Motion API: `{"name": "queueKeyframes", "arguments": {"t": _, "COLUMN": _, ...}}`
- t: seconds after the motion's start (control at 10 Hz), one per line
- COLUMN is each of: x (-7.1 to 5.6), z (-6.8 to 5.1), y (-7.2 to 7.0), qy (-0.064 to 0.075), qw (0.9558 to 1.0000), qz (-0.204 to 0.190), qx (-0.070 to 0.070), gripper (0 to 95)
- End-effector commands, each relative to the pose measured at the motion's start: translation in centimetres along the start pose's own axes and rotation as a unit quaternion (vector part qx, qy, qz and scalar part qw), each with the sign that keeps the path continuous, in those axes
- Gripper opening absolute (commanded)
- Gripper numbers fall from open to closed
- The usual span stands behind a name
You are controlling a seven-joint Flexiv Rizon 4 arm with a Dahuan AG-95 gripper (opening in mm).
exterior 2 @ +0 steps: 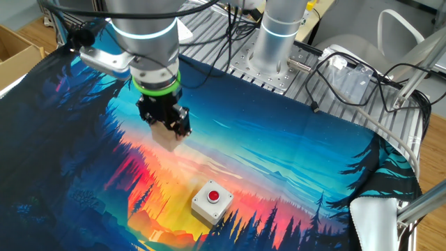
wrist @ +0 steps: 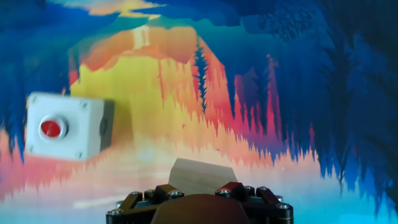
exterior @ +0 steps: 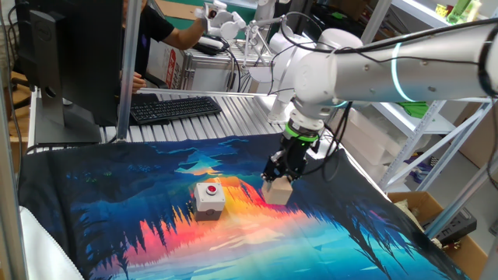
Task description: Pick up one small block
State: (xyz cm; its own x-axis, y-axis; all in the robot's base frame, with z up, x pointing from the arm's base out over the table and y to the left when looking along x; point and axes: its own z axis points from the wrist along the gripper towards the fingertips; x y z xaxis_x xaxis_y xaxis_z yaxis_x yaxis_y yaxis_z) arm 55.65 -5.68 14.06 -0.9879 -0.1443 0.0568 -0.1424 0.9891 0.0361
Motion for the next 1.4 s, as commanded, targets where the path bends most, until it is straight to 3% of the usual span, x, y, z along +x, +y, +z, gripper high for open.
{"name": "queueKeyframes", "arguments": {"t": 0.1, "x": 1.01, "z": -0.96, "y": -0.43, "qy": 0.001, "qw": 0.9986, "qz": -0.049, "qx": 0.019, "gripper": 0.0}}
{"name": "queueKeyframes", "arguments": {"t": 0.8, "x": 1.77, "z": -1.7, "y": -0.47, "qy": 0.005, "qw": 0.9986, "qz": -0.049, "qx": 0.019, "gripper": 0.0}}
{"name": "queueKeyframes", "arguments": {"t": 0.9, "x": 1.78, "z": -1.73, "y": -0.44, "qy": 0.004, "qw": 0.9987, "qz": -0.049, "qx": 0.015, "gripper": 0.0}}
{"name": "queueKeyframes", "arguments": {"t": 1.4, "x": 1.79, "z": -1.83, "y": -0.31, "qy": 0.01, "qw": 0.9986, "qz": -0.048, "qx": 0.019, "gripper": 0.0}}
